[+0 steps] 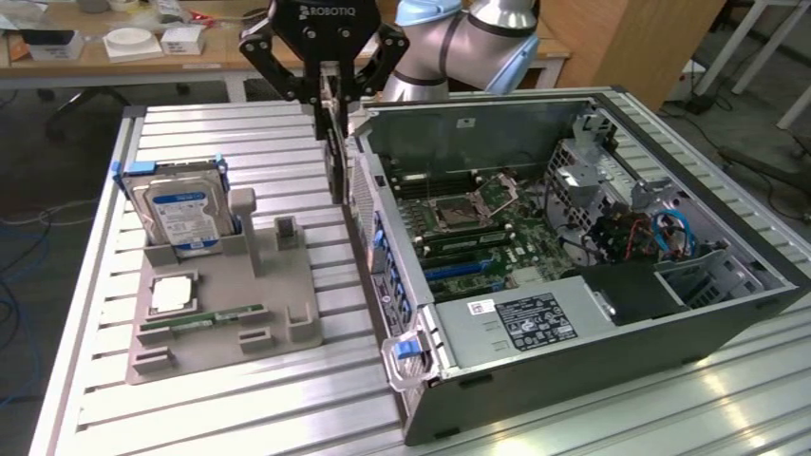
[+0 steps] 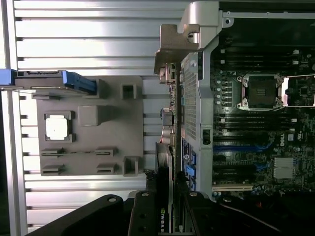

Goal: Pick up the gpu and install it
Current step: 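Pick up the gpu and move the gpu toward the slot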

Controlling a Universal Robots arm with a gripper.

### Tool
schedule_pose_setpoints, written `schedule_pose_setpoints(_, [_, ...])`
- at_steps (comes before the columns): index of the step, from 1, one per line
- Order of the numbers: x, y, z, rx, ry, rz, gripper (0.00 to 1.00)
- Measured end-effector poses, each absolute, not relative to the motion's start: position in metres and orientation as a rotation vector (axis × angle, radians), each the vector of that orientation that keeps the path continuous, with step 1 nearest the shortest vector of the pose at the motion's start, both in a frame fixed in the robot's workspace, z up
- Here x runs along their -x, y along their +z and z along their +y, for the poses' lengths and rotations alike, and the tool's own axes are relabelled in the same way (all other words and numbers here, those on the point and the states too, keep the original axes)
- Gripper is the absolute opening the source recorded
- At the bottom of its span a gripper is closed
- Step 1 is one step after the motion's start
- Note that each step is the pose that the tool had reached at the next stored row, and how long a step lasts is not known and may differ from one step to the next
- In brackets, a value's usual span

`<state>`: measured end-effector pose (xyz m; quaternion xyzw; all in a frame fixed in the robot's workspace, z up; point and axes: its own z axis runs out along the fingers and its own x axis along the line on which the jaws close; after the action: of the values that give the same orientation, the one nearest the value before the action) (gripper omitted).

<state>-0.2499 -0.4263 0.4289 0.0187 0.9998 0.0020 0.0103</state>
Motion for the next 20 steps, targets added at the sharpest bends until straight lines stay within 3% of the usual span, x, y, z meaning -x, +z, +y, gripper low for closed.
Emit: schedule_pose_setpoints(20, [0.208,0.428,-0.426,-0.058,0.006,3.117,0.26])
